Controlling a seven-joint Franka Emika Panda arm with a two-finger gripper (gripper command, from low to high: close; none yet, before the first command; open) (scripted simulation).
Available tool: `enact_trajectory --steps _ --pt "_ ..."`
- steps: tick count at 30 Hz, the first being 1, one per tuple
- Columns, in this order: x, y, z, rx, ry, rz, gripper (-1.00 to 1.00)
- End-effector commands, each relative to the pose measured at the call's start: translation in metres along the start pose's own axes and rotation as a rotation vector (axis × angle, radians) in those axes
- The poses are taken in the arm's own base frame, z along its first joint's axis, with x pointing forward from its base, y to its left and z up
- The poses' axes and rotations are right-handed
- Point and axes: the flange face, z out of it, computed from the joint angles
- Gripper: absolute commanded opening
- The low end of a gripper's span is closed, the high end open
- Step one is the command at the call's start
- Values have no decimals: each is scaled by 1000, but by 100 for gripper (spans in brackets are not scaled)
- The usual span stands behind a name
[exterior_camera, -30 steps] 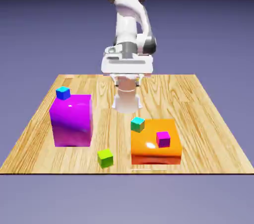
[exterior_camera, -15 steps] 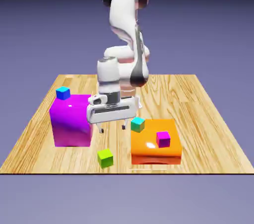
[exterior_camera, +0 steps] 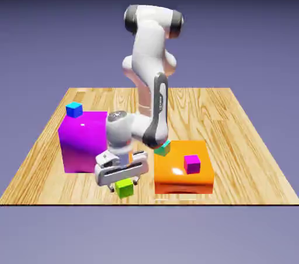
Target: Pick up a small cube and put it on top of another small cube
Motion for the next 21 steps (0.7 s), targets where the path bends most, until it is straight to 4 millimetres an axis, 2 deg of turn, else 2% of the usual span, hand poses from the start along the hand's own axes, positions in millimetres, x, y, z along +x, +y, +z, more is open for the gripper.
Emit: enact_trajectory --steps 1,4,5,10,13,16,18,21 --pt "1 0 -13 -1 2 -1 -100" --pt "1 -1 -49 0 0 1 -100" --pt "0 -9 -60 8 -5 -10 -100" --pt "-19 -127 -112 63 -43 -188 -100" --pt "-45 -186 -149 60 -50 -292 -100" --pt "-78 -236 -188 36 -35 -389 -100" --pt "-81 -239 -191 34 -33 -395 -100" --pt "-83 -240 -145 36 -34 -396 -100"
